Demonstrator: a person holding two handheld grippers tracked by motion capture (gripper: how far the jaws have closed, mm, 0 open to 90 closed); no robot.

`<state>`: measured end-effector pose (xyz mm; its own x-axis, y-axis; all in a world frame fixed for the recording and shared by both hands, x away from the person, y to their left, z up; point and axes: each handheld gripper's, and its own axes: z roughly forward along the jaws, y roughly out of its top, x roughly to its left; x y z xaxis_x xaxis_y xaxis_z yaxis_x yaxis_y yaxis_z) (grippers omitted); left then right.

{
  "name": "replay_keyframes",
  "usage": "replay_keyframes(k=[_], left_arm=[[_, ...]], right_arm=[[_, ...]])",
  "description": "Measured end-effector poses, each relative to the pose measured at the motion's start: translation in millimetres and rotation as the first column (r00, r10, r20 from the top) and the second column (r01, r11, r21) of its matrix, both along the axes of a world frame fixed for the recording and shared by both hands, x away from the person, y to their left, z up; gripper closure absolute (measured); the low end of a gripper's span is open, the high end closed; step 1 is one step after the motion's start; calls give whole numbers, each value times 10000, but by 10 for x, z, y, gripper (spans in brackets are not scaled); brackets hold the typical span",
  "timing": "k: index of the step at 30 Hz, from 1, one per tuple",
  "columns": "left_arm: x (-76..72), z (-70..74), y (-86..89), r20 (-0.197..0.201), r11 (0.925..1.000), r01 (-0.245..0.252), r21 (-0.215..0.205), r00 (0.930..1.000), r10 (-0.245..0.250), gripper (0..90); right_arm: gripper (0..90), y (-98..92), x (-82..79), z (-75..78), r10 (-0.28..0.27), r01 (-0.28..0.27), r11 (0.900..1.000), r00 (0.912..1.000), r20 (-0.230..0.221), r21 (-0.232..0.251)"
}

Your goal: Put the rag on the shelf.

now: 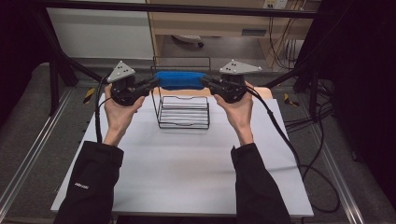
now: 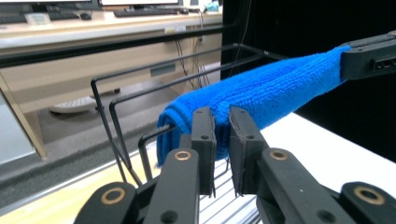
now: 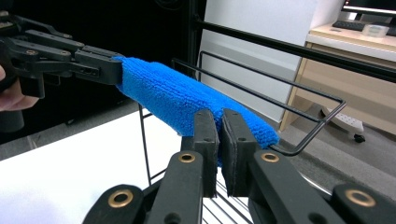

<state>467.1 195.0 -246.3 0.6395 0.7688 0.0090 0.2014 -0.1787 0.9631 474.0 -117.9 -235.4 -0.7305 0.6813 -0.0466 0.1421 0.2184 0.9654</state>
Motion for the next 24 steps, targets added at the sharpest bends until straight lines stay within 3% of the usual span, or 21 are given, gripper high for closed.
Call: replay_keyframes(k=[5, 10, 18, 24], left_arm=[[-46, 147, 90, -5, 9998, 147, -122, 9999, -147, 742], [-50, 290, 155, -57, 9985, 106, -536, 9999, -109, 717], [49, 157, -13, -1044, 9973, 722, -148, 9918, -734, 857], [70, 55, -63, -1407, 9962, 778, 403, 9875, -714, 898]], right_arm=[[859, -11, 0, -36, 80, -80, 10000, 10000, -21, 7], [857, -19, 2, -72, 190, -190, 9998, 9998, 17, -52], [848, -19, -3, -117, 431, -424, 9984, 9989, 174, -385], [816, -8, -13, -133, 488, -475, 9972, 9986, 219, -579]])
